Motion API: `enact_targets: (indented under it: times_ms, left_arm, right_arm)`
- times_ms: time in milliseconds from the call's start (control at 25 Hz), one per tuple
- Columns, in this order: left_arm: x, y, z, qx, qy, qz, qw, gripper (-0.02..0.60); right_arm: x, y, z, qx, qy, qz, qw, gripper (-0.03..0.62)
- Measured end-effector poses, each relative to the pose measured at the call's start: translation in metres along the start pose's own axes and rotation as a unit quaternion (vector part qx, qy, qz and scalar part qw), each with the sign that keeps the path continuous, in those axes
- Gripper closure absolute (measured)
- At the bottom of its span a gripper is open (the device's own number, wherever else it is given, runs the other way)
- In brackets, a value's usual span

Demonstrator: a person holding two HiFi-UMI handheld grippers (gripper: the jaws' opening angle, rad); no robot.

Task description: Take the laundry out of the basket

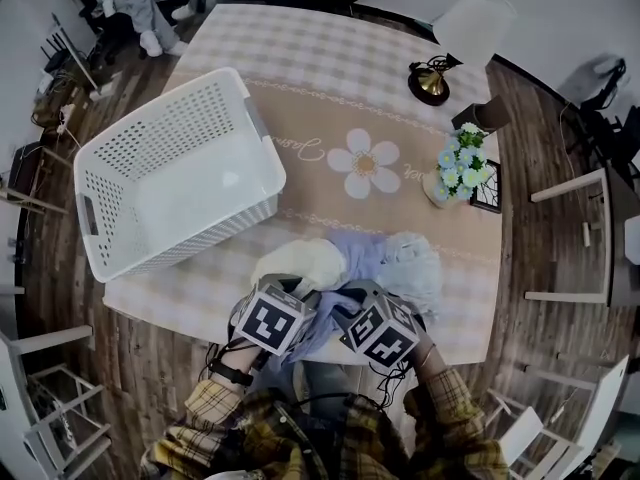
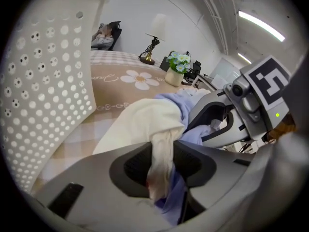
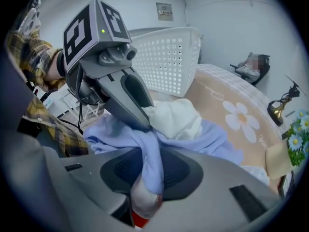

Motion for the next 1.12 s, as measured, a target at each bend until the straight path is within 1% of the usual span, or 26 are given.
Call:
enact_targets:
  times_ms: [160, 280, 400, 560, 760, 960, 1120]
  left_arm:
    - [-0.002, 0.003, 0.006, -0.007, 0.011, -0.016, 0.9998, 0.376]
    - [-0.001, 0.004, 0.006, 0.005, 0.026, -0.019, 0.9995, 0.35]
    - [-0.002, 0.011, 0.008, 0.006, 0.031, -0.025, 0.9992, 0.336]
    - [-0.006, 0.024, 0.009, 0.004, 0.033, -0.042, 0.9986, 0.332]
    - [-0.018, 0.045, 0.003, 0.016, 0.026, -0.067, 0.9973, 0.328]
    - [-0.04, 0.071, -0.017, 0.043, 0.003, -0.108, 0.9932, 0.328]
    - [-0.059, 0.098, -0.041, 0.082, -0.024, -0.151, 0.9848, 0.33]
  right_arm:
    - [0.001, 0.002, -0.001, -0.01, -0.012, 0.0, 1.0, 0.45]
    - [-0.001, 0.01, -0.002, -0.019, -0.015, -0.005, 1.0, 0.415]
    - [-0.003, 0.02, -0.003, -0.021, -0.02, -0.009, 1.0, 0.391]
    - [-0.004, 0.039, -0.004, -0.012, -0.023, -0.012, 1.0, 0.378]
    - [-0.002, 0.068, -0.008, 0.009, -0.029, -0.023, 0.999, 0.376]
    - [-0.007, 0.102, -0.014, 0.047, -0.061, -0.075, 0.994, 0.376]
    - [-0.017, 0.131, -0.018, 0.078, -0.095, -0.134, 0.983, 0.379]
Point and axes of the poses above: the fingertips, and each gripper's own axes: y backward along the fingers, z to its left, x out of its underside, the point moved 6 cm from there along y, backward along the fingers, and after that the axes turned 8 degrees about y, right-handed, at the moved point
